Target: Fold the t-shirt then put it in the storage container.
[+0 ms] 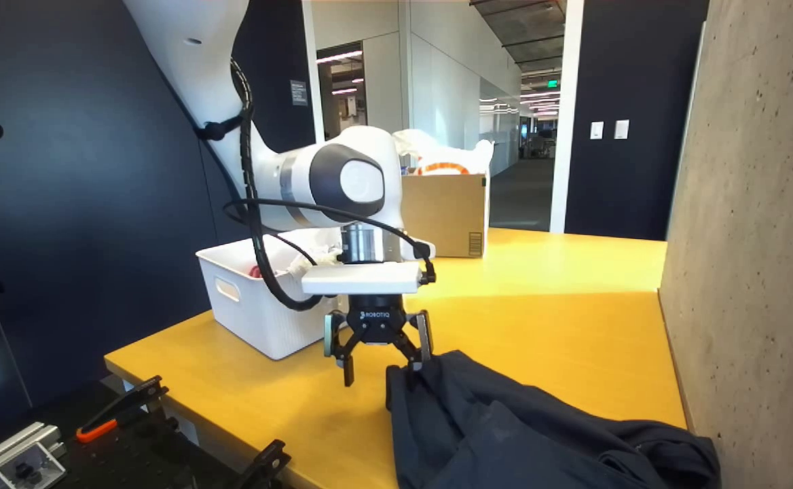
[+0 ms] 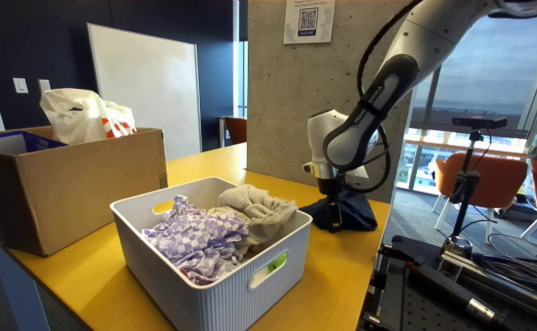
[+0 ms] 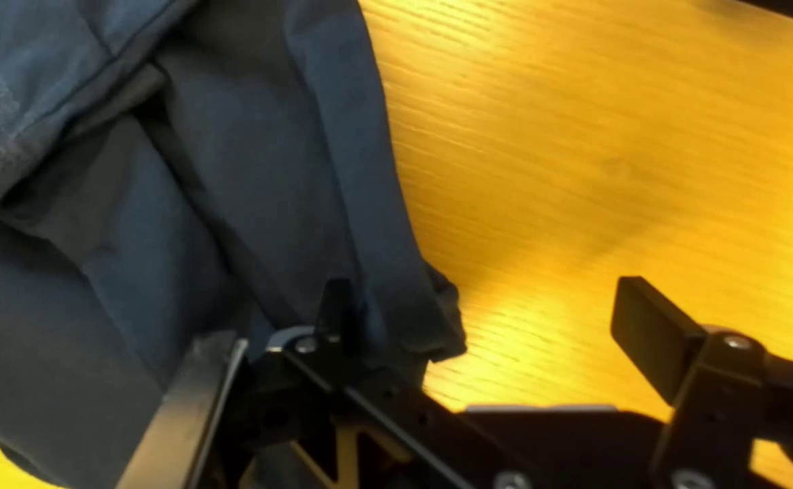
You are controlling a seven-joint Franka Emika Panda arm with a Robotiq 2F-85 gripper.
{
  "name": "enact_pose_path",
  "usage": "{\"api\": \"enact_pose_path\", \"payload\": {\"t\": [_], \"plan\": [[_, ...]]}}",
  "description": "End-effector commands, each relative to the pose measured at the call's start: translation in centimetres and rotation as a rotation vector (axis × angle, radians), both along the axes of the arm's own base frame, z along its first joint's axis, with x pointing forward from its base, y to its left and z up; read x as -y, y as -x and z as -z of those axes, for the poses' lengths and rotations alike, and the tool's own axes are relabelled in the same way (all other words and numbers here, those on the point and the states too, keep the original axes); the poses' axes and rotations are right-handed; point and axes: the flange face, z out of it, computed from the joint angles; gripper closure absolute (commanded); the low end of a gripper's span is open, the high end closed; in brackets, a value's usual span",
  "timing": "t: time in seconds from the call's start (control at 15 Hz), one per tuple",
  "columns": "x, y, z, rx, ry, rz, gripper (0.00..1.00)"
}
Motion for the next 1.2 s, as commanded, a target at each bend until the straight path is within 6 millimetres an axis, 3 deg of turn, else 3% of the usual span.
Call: {"api": "enact_pose_path", "payload": {"t": [0.0, 0.47, 0.6, 0.8, 1.13], "plan": [[0.5, -0.5, 0.7, 0.012, 0.003, 0.021, 0.35], [0.2, -0.6, 1.2, 0.005, 0.003, 0.021, 0.88], [-0.4, -1.1, 1.0, 0.01, -0.002, 0.01, 0.99], [-3.0, -2.6, -0.1, 0.025, -0.001, -0.031, 1.0], [-10.3, -6.2, -3.1, 0.063, 0.003, -0.136, 0.99]]}}
